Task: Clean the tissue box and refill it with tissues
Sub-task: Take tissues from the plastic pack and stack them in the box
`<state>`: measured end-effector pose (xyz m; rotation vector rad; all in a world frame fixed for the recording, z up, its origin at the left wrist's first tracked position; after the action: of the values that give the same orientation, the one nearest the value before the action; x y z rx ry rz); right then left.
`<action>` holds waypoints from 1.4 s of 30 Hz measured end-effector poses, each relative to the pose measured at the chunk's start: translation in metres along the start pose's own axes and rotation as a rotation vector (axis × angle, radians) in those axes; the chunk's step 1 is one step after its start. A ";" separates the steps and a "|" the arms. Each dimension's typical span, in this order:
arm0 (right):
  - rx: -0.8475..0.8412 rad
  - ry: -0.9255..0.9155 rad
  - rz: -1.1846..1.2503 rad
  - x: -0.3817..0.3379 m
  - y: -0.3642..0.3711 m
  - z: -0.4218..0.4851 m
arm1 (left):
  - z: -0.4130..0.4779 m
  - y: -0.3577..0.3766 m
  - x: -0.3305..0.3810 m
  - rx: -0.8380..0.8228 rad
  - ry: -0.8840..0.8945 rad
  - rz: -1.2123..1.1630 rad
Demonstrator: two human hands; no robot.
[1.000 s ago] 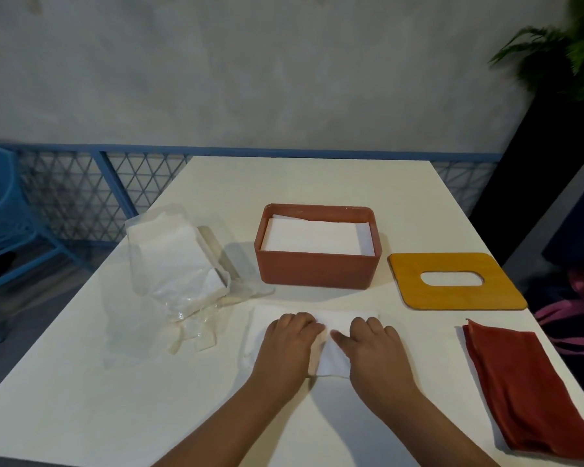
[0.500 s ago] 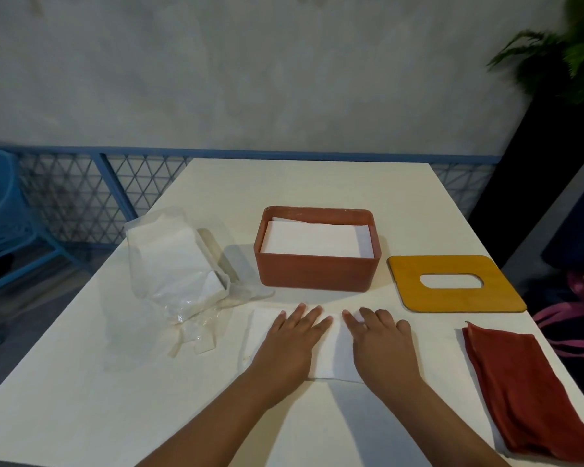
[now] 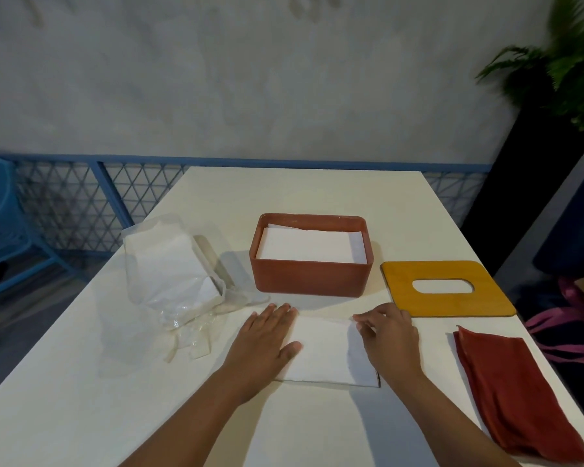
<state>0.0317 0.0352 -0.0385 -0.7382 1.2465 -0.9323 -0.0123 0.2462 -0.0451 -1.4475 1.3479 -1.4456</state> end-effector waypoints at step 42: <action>-0.217 0.204 1.156 -0.024 -0.029 -0.028 | -0.013 -0.028 -0.019 0.297 -0.241 -1.447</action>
<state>-0.0025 0.0448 -0.0078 0.0064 1.6533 0.0895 -0.0164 0.2731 -0.0216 -2.3739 -0.3067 -1.9881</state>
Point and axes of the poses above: each hand's wrist, its own z-axis towards the middle knuckle, its own y-axis out of the palm, x = y × z, the point moved 4 cm from there along z, towards the middle knuckle, and after that the axes turned 2 degrees about -x, right-handed, at the moved point
